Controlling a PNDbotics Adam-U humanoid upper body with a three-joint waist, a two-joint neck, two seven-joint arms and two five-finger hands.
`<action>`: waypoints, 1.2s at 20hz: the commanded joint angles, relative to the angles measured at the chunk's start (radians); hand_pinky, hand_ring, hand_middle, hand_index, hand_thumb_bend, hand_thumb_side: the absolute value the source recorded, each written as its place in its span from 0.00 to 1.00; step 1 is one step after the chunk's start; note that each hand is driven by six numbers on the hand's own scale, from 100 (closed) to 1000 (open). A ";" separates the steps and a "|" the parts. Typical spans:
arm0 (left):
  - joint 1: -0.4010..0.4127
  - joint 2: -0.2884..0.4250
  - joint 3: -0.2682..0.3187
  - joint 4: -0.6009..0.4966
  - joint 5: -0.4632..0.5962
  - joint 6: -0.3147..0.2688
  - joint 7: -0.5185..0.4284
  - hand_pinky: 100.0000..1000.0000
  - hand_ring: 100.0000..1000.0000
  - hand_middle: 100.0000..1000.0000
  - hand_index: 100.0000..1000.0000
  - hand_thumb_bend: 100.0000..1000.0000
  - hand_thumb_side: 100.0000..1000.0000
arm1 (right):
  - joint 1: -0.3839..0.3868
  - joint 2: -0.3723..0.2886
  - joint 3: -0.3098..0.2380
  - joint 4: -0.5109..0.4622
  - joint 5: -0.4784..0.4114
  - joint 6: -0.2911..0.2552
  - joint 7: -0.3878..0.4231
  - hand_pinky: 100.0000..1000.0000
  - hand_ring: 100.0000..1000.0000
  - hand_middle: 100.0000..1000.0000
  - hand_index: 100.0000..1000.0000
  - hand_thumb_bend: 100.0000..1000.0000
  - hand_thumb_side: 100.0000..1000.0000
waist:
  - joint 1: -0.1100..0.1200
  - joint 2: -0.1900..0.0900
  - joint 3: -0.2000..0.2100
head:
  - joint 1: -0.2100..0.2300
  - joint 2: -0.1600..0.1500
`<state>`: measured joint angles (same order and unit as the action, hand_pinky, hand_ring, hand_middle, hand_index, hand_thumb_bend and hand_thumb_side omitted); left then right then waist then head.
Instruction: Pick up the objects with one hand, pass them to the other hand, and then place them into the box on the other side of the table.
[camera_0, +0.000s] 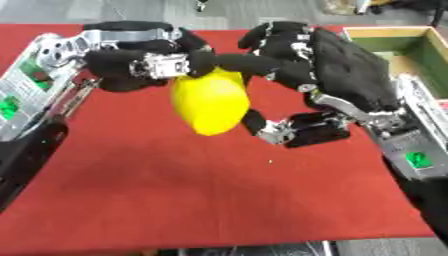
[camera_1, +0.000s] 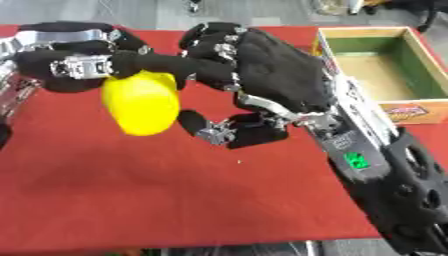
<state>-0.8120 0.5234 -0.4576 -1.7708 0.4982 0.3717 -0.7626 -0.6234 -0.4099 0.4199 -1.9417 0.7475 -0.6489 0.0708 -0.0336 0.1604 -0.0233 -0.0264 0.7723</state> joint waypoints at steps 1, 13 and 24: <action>-0.025 -0.003 0.019 -0.010 0.005 0.005 0.000 0.55 0.44 0.37 0.56 0.00 0.52 | -0.010 -0.007 -0.004 -0.010 0.004 -0.001 -0.015 0.69 0.51 0.47 0.91 0.00 0.14 | -0.002 0.002 -0.001 | 0.001 -0.002; -0.033 -0.014 0.007 -0.001 -0.008 0.010 -0.007 0.55 0.44 0.37 0.56 0.00 0.52 | -0.013 -0.010 -0.004 -0.005 -0.035 0.003 -0.114 0.68 0.47 0.42 0.54 0.00 0.03 | 0.000 0.002 -0.003 | 0.001 -0.002; -0.039 -0.024 -0.008 0.040 -0.060 -0.006 -0.030 0.56 0.47 0.41 0.61 0.00 0.64 | -0.015 -0.009 -0.002 0.002 -0.097 -0.016 -0.147 0.68 0.45 0.39 0.32 0.00 0.00 | -0.002 0.006 -0.006 | 0.004 -0.002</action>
<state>-0.8289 0.4937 -0.4720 -1.7281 0.4444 0.3619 -0.7803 -0.6238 -0.4099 0.4258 -1.9343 0.6616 -0.6617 -0.0733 -0.0336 0.1644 -0.0285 -0.0254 0.7723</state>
